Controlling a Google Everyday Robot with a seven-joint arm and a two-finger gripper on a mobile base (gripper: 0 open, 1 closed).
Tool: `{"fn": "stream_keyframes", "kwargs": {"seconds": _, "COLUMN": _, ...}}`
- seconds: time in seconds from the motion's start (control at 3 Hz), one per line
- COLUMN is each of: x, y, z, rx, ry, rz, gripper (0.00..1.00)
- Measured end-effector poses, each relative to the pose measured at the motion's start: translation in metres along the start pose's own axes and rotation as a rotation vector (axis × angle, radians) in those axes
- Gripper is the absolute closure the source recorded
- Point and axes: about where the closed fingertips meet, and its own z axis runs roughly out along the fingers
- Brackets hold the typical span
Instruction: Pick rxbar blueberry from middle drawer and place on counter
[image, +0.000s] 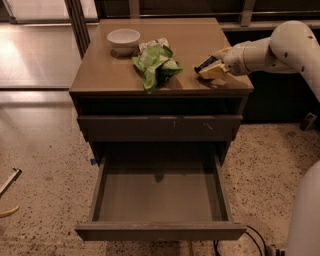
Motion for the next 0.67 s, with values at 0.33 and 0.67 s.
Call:
{"fn": "stream_keyframes", "kwargs": {"seconds": 0.33, "x": 0.0000, "y": 0.0001, "z": 0.0001, "rx": 0.000, "ry": 0.000, "rz": 0.000, "gripper": 0.00}}
{"fn": "stream_keyframes", "kwargs": {"seconds": 0.67, "x": 0.0000, "y": 0.0001, "z": 0.0001, "rx": 0.000, "ry": 0.000, "rz": 0.000, "gripper": 0.00}}
